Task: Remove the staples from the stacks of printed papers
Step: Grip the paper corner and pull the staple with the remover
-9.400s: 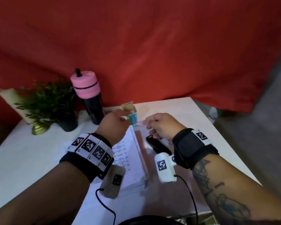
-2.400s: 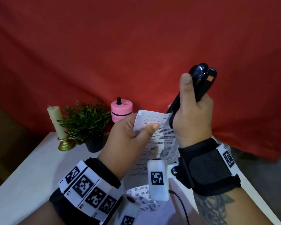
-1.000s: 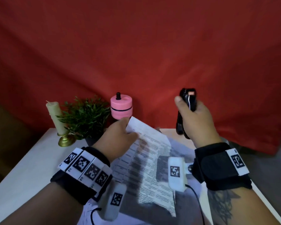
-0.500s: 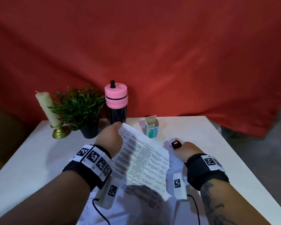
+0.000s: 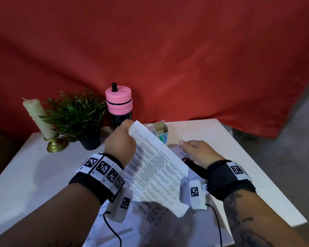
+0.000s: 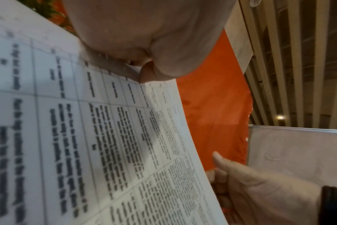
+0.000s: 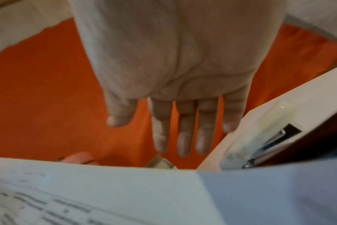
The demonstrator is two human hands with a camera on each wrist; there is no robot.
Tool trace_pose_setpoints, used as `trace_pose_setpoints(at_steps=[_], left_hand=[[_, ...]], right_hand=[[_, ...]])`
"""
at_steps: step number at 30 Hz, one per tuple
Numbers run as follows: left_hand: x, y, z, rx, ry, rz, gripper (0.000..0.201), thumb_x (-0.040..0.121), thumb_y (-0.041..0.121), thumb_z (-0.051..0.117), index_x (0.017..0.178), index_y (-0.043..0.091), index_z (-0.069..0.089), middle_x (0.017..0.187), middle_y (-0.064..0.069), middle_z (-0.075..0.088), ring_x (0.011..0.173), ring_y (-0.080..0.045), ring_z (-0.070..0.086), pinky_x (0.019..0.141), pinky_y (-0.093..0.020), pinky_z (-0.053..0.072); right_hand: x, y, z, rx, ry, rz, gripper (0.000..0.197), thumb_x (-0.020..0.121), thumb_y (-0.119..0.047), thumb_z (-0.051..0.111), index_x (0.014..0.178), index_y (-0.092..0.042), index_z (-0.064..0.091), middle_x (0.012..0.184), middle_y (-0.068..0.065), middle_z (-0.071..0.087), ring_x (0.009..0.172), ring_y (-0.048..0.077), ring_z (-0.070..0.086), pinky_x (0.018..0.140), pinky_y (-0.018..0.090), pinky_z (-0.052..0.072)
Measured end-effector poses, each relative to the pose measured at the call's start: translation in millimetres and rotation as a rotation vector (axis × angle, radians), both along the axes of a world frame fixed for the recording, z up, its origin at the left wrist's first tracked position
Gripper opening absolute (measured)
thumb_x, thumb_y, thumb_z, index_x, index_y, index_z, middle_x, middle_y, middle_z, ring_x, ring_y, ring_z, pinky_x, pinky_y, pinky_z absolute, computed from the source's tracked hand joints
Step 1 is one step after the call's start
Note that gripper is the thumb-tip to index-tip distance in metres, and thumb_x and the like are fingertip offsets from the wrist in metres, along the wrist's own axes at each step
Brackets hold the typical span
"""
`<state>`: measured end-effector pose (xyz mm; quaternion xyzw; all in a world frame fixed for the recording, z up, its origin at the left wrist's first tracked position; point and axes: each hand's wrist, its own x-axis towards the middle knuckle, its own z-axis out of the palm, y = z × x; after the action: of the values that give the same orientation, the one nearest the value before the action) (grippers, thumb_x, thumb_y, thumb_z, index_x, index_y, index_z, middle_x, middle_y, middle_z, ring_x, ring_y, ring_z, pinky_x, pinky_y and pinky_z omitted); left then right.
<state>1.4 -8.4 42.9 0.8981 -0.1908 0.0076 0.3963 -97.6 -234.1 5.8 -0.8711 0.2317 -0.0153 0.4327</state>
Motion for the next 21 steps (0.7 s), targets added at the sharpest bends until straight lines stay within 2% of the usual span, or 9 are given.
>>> trace_pose_setpoints(at_steps=[2,5,7,10,12,15,18,20,21], left_hand=[[-1.7,-6.4,4.0,-0.058,-0.034,-0.035,0.05,0.078,0.002,0.033,0.109,0.038,0.048,0.094,-0.003,0.063,0.089,-0.029,0.063,0.082,-0.046,0.054],[-7.0,-18.1,8.8,-0.193,-0.193,-0.128,0.046,0.08,0.006,0.037,0.111,0.036,0.051,0.097,0.003,0.064,0.094,-0.021,0.062,0.086,-0.045,0.052],[-14.6,-27.9,12.1,-0.241,-0.35,-0.162,0.044,0.081,0.008,0.043,0.116,0.031,0.056,0.103,0.004,0.065,0.1,-0.021,0.061,0.091,-0.048,0.048],[-25.1,-50.3,14.3,-0.12,-0.515,-0.091,0.053,0.079,0.014,0.054,0.131,0.028,0.052,0.123,-0.001,0.059,0.118,-0.03,0.051,0.1,-0.059,0.036],[-29.1,-62.2,12.8,-0.067,-0.44,-0.011,0.066,0.08,0.016,0.06,0.141,0.032,0.039,0.144,-0.002,0.043,0.137,-0.029,0.034,0.109,-0.061,0.023],[-45.2,-84.8,7.5,-0.117,-0.251,-0.033,0.083,0.082,0.017,0.064,0.151,0.028,0.019,0.158,-0.007,0.02,0.146,-0.028,0.015,0.119,-0.047,0.013],[-66.3,-118.1,-5.3,-0.27,-0.011,-0.15,0.096,0.08,0.012,0.065,0.153,0.026,0.005,0.155,-0.01,0.025,0.14,-0.026,0.032,0.116,-0.037,0.027],[-84.9,-140.1,-8.4,-0.326,0.185,-0.204,0.098,0.08,0.015,0.065,0.152,0.034,0.001,0.139,-0.005,0.045,0.113,-0.018,0.057,0.099,-0.033,0.047],[-100.1,-154.3,-9.9,-0.314,0.293,-0.257,0.092,0.084,0.015,0.064,0.152,0.032,0.004,0.125,0.0,0.052,0.099,-0.014,0.061,0.09,-0.032,0.052]], right_hand=[[-5.1,1.6,1.7,0.111,0.007,0.096,0.037,0.089,-0.047,0.062,0.103,-0.014,0.071,0.111,0.003,0.071,0.103,0.018,0.065,0.089,0.027,0.045],[-14.5,-2.6,-4.7,0.042,0.025,0.141,0.023,0.09,-0.031,0.066,0.102,-0.013,0.07,0.12,0.004,0.067,0.112,0.022,0.062,0.102,0.036,0.044],[-28.0,-9.6,-4.8,0.104,-0.063,0.083,0.007,0.093,-0.022,0.064,0.094,-0.019,0.07,0.107,-0.001,0.072,0.106,0.022,0.065,0.098,0.035,0.046],[-58.0,-29.2,-2.3,0.195,-0.189,-0.054,0.008,0.093,-0.021,0.064,0.088,-0.021,0.07,0.096,0.0,0.074,0.095,0.022,0.067,0.093,0.037,0.048],[-77.2,-42.8,0.7,0.273,-0.263,-0.143,0.009,0.094,-0.016,0.062,0.095,-0.015,0.071,0.098,-0.002,0.074,0.094,0.016,0.068,0.091,0.032,0.049],[-114.0,-66.1,4.0,0.319,-0.344,-0.274,0.013,0.095,-0.013,0.06,0.102,-0.011,0.07,0.104,-0.002,0.074,0.097,0.011,0.069,0.087,0.029,0.051],[-158.0,-93.1,-0.4,0.323,-0.396,-0.427,0.012,0.095,-0.013,0.06,0.091,-0.018,0.07,0.091,-0.005,0.075,0.083,0.009,0.069,0.078,0.028,0.05],[-185.9,-105.7,-3.2,0.33,-0.404,-0.521,0.014,0.095,-0.016,0.06,0.086,-0.02,0.07,0.087,-0.005,0.076,0.08,0.01,0.07,0.075,0.03,0.05],[-203.6,-113.7,-4.9,0.355,-0.423,-0.583,0.016,0.096,-0.016,0.059,0.083,-0.019,0.068,0.084,-0.004,0.076,0.076,0.011,0.07,0.072,0.03,0.051]])
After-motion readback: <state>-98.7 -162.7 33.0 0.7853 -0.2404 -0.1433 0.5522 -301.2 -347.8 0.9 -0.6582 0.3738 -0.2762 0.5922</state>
